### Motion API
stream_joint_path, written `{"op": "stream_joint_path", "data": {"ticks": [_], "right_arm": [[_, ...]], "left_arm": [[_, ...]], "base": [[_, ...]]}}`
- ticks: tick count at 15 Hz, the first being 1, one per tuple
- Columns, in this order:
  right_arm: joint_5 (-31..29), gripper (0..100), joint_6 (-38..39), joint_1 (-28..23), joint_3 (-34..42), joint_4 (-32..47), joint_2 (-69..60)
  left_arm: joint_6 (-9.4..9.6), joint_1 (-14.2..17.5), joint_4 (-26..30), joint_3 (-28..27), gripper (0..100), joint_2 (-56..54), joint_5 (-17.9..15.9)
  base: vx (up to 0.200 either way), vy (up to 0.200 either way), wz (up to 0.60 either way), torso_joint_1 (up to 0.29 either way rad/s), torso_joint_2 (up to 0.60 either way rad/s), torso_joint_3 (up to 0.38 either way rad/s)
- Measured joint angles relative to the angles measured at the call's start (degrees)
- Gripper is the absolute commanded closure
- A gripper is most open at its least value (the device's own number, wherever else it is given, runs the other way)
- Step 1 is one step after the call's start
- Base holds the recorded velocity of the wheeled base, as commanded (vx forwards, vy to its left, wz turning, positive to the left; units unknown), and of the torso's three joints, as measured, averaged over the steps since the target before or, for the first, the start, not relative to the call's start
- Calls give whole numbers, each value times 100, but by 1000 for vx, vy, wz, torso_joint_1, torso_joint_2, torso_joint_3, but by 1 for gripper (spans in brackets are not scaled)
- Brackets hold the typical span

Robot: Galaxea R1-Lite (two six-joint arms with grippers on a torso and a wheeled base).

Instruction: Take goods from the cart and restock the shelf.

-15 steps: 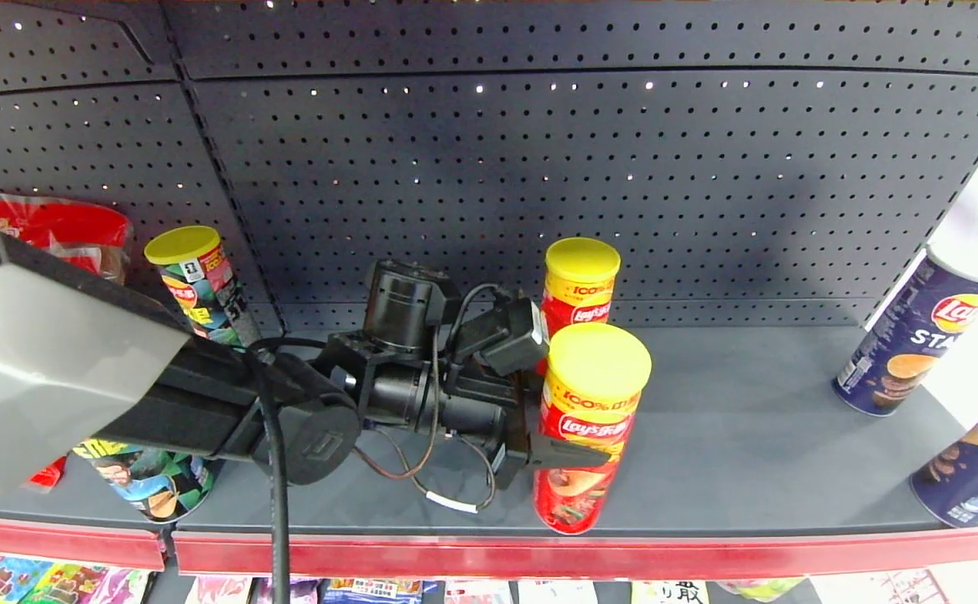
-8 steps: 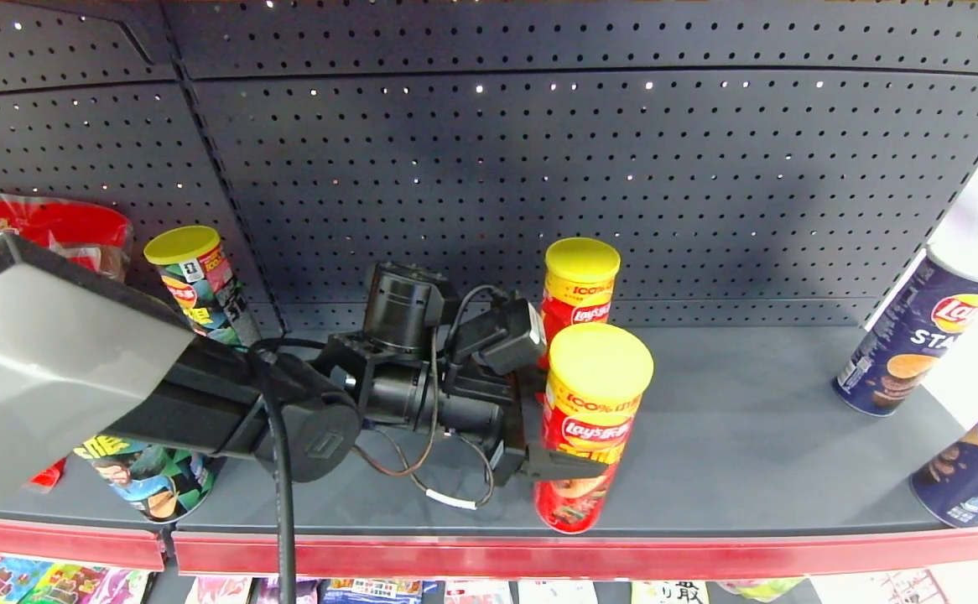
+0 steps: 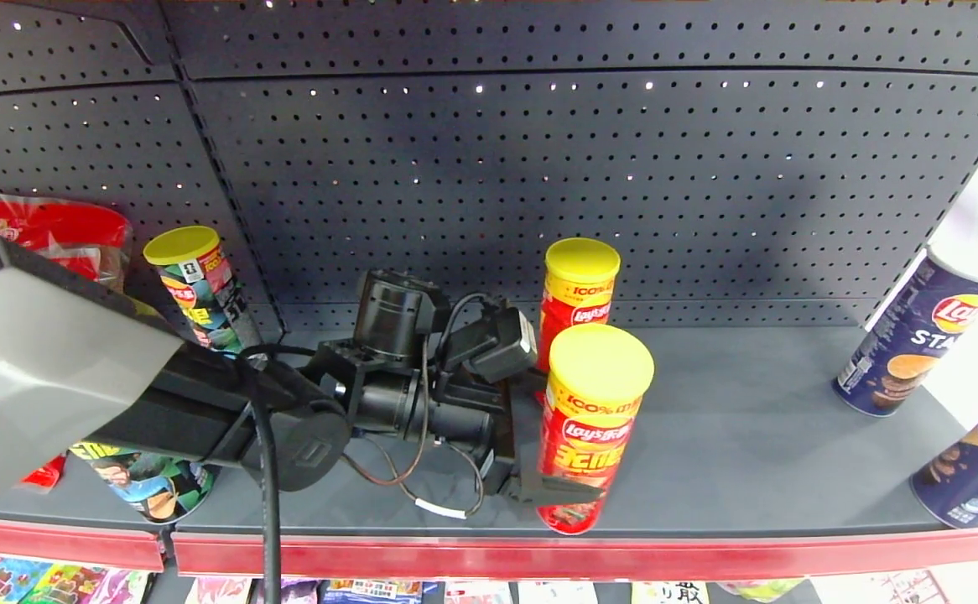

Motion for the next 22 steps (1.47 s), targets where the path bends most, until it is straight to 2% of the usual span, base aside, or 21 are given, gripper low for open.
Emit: {"op": "stream_joint_path", "data": {"ticks": [6,11,14,18,20,21,22], "right_arm": [[0,0,-2,2,0,-1,0],[1,0,0,2,0,0,0],[0,0,-2,-1,0,-1,0],[1,0,-2,0,0,0,0],[0,0,-2,0,0,-1,0],[0,0,-2,0,0,-1,0],[1,0,-2,0,0,0,0]], "left_arm": [[6,345,-17,1248,0,-686,79],[107,688,-9,2194,0,-1158,424],[102,887,10,2605,0,-1406,1037],[112,940,-88,2732,0,-1613,2377],[110,940,-99,2745,0,-1765,3349],[107,919,-91,2745,0,-1820,3660],[107,847,-80,2739,0,-1827,3736]], "base": [[0,0,0,0,0,0],[0,0,0,0,0,0],[0,0,0,0,0,0],[0,0,0,0,0,0],[0,0,0,0,0,0],[0,0,0,0,0,0],[0,0,0,0,0,0]]}}
